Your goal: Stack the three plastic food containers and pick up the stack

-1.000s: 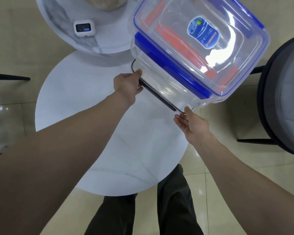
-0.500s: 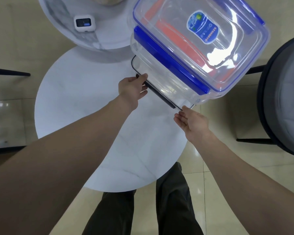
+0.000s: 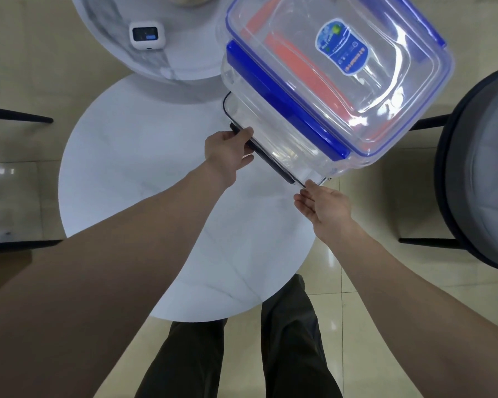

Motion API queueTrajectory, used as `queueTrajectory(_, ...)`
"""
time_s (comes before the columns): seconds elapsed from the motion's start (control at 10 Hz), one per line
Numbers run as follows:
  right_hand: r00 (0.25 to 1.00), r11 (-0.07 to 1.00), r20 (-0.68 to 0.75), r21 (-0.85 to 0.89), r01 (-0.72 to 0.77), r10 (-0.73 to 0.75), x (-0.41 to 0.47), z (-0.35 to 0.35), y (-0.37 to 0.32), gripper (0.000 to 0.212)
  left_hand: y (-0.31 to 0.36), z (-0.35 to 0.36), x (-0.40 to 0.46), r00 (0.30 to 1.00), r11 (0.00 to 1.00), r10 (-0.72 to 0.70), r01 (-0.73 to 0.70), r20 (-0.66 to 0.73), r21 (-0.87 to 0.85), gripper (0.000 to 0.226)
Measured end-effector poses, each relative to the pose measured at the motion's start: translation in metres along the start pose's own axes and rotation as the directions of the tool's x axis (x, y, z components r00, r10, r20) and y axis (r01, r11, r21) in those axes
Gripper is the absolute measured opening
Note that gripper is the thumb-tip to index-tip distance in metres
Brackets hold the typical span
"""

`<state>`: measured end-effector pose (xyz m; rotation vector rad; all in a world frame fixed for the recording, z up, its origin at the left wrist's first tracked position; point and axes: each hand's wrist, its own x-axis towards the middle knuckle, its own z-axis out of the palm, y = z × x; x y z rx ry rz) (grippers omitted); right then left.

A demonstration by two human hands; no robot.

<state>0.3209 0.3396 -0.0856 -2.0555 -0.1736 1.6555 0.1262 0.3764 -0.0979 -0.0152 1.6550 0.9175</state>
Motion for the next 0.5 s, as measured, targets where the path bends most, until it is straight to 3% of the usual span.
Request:
queueTrajectory(0.2,1.0,1.0,0.016,-0.022,0.006,-0.005,0.002,-0.001,0.001,0.036,-0.003,-0.002,0.001,1.0,1.0,0.0,0.0,0.003,0.013,0.038)
queueTrajectory(0.3,1.0,0.998,0.001,-0.053,0.022,-0.022,0.001,-0.002,0.002,0.035,-0.008,-0.005,0.001,1.0,1.0,0.01,-0.01,-0.005,0.026,0.028)
queueTrajectory(0.5,0.996,0.985,0.069,-0.163,0.062,-0.052,-0.009,-0.008,0.017,0.016,-0.024,-0.015,-0.001,0.998,0.999,0.018,-0.016,-0.052,0.047,0.017)
